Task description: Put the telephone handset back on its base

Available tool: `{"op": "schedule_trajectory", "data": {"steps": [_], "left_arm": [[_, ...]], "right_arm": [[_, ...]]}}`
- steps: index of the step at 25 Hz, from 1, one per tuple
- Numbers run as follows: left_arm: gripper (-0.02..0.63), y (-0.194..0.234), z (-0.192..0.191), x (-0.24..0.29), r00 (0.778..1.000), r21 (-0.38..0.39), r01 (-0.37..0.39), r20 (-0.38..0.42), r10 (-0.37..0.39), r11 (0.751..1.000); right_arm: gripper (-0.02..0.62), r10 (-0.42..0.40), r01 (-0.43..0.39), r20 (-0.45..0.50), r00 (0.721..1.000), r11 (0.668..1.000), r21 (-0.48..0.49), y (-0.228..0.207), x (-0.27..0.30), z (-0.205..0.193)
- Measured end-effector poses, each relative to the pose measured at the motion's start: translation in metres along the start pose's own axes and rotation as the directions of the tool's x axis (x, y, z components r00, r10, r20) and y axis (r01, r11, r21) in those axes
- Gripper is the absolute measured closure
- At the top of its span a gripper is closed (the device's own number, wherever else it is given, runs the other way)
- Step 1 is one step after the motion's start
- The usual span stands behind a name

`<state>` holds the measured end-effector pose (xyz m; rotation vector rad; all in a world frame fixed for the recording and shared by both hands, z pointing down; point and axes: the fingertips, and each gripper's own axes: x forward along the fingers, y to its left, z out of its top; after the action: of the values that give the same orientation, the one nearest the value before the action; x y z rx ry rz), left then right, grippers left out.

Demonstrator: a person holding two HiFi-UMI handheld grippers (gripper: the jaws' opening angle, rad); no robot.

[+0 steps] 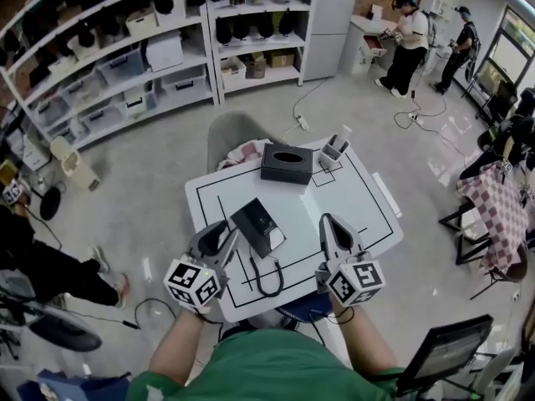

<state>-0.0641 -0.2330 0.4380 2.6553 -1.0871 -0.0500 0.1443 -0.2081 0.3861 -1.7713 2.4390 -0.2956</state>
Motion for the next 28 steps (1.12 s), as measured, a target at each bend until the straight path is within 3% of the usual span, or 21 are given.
{"op": "schedule_trajectory", "data": {"steps": [7,16,24,28], "left_arm": [[0.465,-0.035,0.028,-0.010,0.999,0.149,0.038,0.025,-0.042,0.988],[0.465,-0.066,0.077,-0.013,0.991,0.312,0.053,0.102,-0.089,0.949],[0.466,-0.081,0.083,-0.005,0.984,0.370,0.079,0.121,-0.132,0.925],[0.466,-0.082,0.084,-0.001,0.983,0.366,0.090,0.117,-0.141,0.926]], "right_arm": [[0.574,0.029,-0.026,0.060,0.998,0.999,-0.040,0.013,-0.013,0.024],[0.574,0.041,-0.026,0.119,0.992,0.991,-0.128,0.027,-0.031,0.064],[0.574,0.029,-0.005,0.132,0.991,0.984,-0.178,0.026,-0.039,0.073],[0.574,0.021,0.004,0.131,0.991,0.982,-0.188,0.025,-0.039,0.074]]}}
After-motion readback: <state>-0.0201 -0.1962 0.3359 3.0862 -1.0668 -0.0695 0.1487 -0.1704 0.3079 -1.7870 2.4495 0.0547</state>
